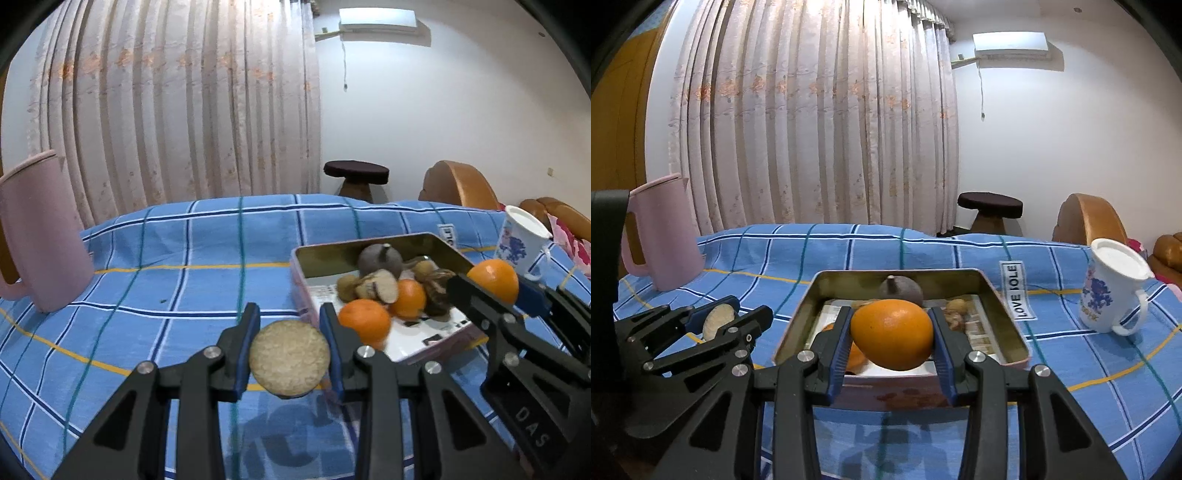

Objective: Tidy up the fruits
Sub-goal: 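Carry the orange and tan fruit over the tin and lower them in, then open both tools and lift them out of the tin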

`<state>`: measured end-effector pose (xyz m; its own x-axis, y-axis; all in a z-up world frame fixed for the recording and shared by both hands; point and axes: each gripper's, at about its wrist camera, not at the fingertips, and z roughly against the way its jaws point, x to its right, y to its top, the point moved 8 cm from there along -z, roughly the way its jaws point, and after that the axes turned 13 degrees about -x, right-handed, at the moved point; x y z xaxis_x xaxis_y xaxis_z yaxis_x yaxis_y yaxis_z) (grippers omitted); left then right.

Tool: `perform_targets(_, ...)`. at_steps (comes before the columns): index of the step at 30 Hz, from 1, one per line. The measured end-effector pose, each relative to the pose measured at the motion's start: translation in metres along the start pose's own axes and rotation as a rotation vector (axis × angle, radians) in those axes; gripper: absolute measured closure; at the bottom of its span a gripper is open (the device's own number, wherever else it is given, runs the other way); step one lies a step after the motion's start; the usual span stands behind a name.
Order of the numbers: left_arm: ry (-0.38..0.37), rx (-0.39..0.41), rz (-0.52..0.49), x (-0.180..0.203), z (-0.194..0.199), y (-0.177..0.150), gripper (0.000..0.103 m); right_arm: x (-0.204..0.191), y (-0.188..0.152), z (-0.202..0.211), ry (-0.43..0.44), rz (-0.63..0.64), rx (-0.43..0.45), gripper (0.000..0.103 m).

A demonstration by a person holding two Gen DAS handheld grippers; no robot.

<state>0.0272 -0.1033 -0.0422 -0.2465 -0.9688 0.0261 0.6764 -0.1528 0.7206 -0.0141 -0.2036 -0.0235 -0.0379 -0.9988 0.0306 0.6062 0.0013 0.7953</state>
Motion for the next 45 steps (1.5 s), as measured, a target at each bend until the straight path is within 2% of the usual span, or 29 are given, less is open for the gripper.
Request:
perform_targets(12,-0.089,-0.014,-0.053,0.051,-0.002,0.003,0.068,0.04,0.001,0.004,-0.066,-0.037,0.006,0.06)
perform_targets(17,-0.153,0.007,-0.038,0.067,-0.001,0.023,0.068,0.062,0.005,0.007,-0.132,-0.086,0.024,0.06)
perform_targets(22,-0.139,0.006,-0.002,0.063,-0.018,0.046,0.068,0.087,0.014,0.005,-0.192,-0.137,0.037,0.06)
perform_targets(25,-0.139,0.004,0.014,0.058,-0.028,0.055,0.068,0.092,0.02,-0.007,-0.175,-0.161,0.011,0.06)
perform_targets(31,-0.093,-0.027,0.011,0.05,-0.045,0.051,0.068,0.079,0.036,-0.053,-0.063,-0.164,-0.1,0.06)
perform_targets(34,-0.077,-0.043,0.002,0.051,-0.051,0.047,0.068,0.07,0.035,-0.074,-0.016,-0.142,-0.152,0.06)
perform_targets(35,-0.056,-0.046,-0.003,0.05,-0.053,0.046,0.068,0.067,0.033,-0.081,0.009,-0.146,-0.171,0.059)
perform_targets(38,-0.06,-0.062,0.014,0.047,-0.057,0.044,0.067,0.07,0.026,-0.088,0.082,-0.185,-0.204,0.058)
perform_targets(39,-0.056,-0.056,0.019,0.046,-0.057,0.045,0.065,0.072,0.025,-0.086,0.118,-0.213,-0.196,0.055)
perform_targets(40,-0.056,-0.046,0.017,0.046,-0.055,0.045,0.061,0.076,0.024,-0.084,0.15,-0.247,-0.186,0.046)
perform_targets(42,-0.027,-0.005,0.012,0.045,-0.047,0.046,0.05,0.082,0.021,-0.08,0.178,-0.292,-0.176,0.044)
perform_targets(45,0.017,0.044,0.04,0.036,-0.037,0.047,0.005,0.093,0.018,-0.068,0.221,-0.346,-0.146,0.043)
